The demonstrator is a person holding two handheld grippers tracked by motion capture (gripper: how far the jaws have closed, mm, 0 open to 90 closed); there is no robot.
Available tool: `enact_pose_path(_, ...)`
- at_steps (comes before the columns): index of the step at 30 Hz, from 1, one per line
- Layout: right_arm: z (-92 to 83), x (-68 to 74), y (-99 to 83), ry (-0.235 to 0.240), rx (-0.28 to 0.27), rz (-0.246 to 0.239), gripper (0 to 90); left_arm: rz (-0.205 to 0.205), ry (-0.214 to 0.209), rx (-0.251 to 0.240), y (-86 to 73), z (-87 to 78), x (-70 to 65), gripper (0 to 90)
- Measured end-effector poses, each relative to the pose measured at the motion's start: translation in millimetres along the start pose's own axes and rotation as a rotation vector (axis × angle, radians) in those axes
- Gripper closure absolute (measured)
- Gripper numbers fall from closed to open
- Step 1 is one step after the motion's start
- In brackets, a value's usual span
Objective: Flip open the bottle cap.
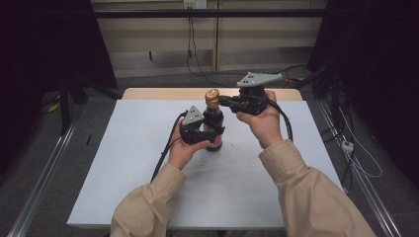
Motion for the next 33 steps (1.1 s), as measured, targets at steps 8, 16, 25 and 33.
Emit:
enact_pose_path(8, 0.0, -0.3, 1.0, -0.003, 0.001, -0.004, 90.0, -0.001, -0.001, 0.000, 0.0, 0.1, 0.3, 30.9)
enact_pose_path(16, 0.4, 0.0, 2.6, -0.007, -0.004, 0.000, 90.0, -0.001, -0.001, 0.000, -0.1, 0.0, 0.5, 30.9)
enact_pose_path(25, 0.8, 0.3, 4.5, -0.006, -0.005, 0.003, 90.0, -0.004, -0.004, 0.003, -0.1, -0.2, 0.8, 30.9)
enact_pose_path(33, 0.3, 1.5, 8.2, -0.011, -0.009, 0.001, 90.0, -0.003, 0.007, 0.000, 0.0, 0.0, 0.5, 30.9)
Point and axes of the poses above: each handheld gripper's, and its own axes: z roughly forward along the jaws, y roughly out of its top, x roughly to its left, the point moved 7 cm from there along z, roughly forward along the jaws, and after that the axes turned 4 degrees about x, right-handed, at the moved point
